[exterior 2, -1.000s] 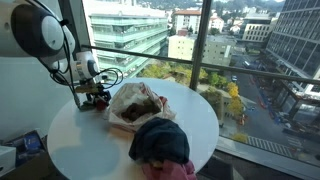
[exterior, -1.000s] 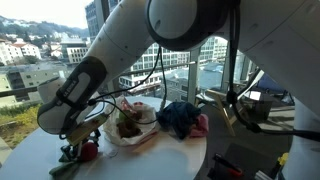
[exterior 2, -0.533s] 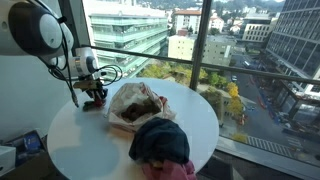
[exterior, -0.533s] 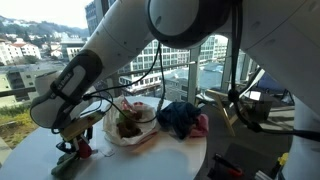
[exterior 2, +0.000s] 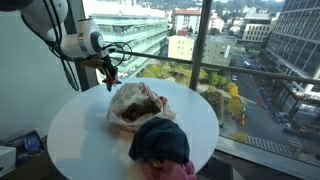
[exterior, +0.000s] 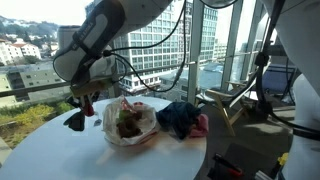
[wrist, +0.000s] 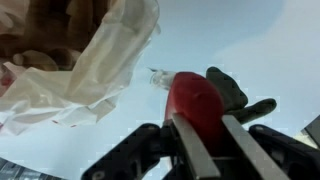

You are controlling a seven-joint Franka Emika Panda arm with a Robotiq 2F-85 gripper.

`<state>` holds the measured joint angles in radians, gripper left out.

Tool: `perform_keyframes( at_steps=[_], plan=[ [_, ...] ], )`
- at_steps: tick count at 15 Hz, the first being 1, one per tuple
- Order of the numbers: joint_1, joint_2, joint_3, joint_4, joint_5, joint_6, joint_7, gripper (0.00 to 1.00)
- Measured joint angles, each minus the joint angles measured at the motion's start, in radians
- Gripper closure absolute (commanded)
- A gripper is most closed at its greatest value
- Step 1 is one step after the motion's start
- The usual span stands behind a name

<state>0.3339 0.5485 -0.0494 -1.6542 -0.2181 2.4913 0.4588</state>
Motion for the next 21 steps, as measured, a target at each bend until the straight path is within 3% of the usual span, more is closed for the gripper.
perform_keyframes(
  at_steps=[6,9,12,16,21],
  plan=[
    [-0.001,-0.302,-0.113,-0.283,-0.143,0.011,0.319,0.87],
    [-0.050,-0.438,-0.113,-0.412,-0.198,-0.041,0.432,0.87],
    [-0.133,-0.516,-0.087,-0.498,-0.189,-0.076,0.450,0.87],
    [-0.231,-0.498,-0.060,-0.538,-0.143,-0.089,0.425,0.86],
    [-0.268,-0.309,-0.057,-0.448,-0.178,-0.056,0.425,0.86]
  ],
)
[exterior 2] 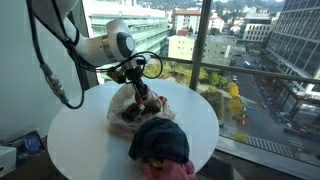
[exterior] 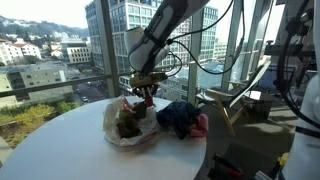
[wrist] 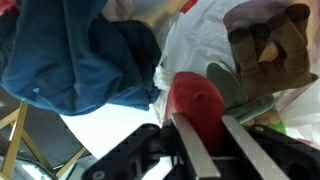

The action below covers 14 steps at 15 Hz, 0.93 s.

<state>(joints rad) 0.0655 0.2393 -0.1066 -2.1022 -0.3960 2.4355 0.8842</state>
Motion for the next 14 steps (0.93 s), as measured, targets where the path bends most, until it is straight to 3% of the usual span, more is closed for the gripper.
perform_keyframes(
  at_steps=[7,9,11,12,14],
  plan=[
    [0.047,0.201,-0.013,0.201,-0.043,0.054,0.031,0.86],
    [0.045,0.241,-0.001,0.232,0.015,0.065,-0.009,0.86],
    [0.018,0.283,0.040,0.250,0.151,0.111,-0.112,0.86],
    [0.000,0.303,0.065,0.258,0.223,0.136,-0.170,0.55],
    [-0.025,0.336,0.097,0.278,0.338,0.147,-0.271,0.49]
  ],
)
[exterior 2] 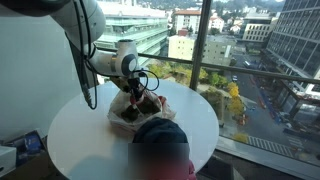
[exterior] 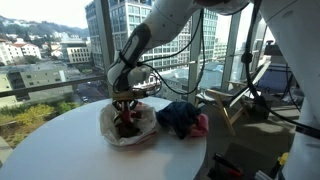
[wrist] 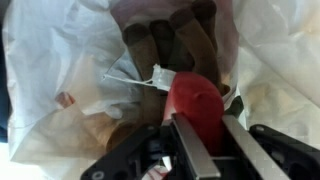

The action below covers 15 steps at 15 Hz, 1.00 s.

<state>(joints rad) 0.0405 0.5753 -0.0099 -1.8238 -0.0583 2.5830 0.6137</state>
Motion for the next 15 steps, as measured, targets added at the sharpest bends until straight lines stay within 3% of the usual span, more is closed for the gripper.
perform_keyframes(
  at_steps=[2,6,11,15],
  plan=[
    [-0.006,0.024,0.004,0.022,0.069,-0.018,-0.062,0.34],
    [0.027,0.030,-0.051,0.059,0.071,-0.153,-0.072,0.02],
    [0.043,0.019,-0.081,0.168,0.063,-0.333,-0.079,0.00],
    [0.047,0.019,-0.126,0.323,-0.013,-0.607,-0.069,0.00]
  ],
)
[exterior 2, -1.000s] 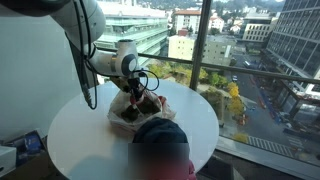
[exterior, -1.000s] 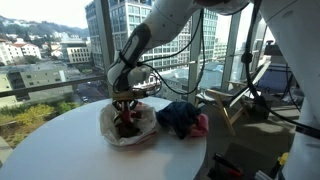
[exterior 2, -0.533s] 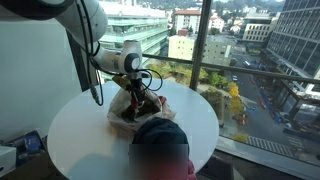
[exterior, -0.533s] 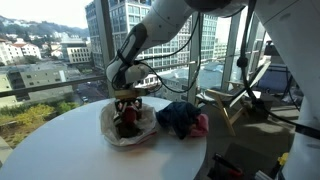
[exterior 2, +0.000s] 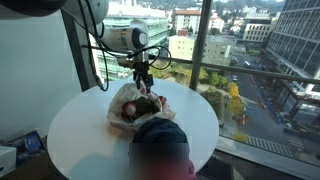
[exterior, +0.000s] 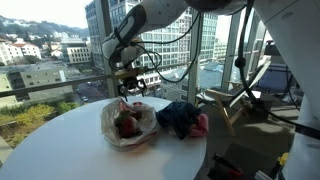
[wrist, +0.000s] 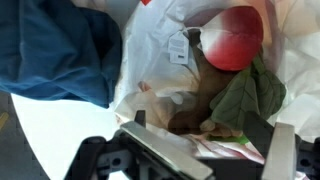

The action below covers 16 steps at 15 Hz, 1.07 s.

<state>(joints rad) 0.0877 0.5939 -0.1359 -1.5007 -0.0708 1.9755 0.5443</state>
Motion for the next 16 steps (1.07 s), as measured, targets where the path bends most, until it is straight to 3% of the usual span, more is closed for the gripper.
perform_keyframes(
  at_steps=[3,5,10,16],
  plan=[
    [-0.004,0.007,-0.006,0.117,-0.029,-0.202,-0.021,0.00],
    [-0.009,0.020,0.011,0.180,-0.021,-0.269,-0.058,0.00],
    [-0.010,0.056,0.032,0.239,-0.019,-0.299,-0.076,0.00],
    [-0.013,0.104,0.036,0.209,-0.004,-0.301,-0.078,0.00]
  ],
)
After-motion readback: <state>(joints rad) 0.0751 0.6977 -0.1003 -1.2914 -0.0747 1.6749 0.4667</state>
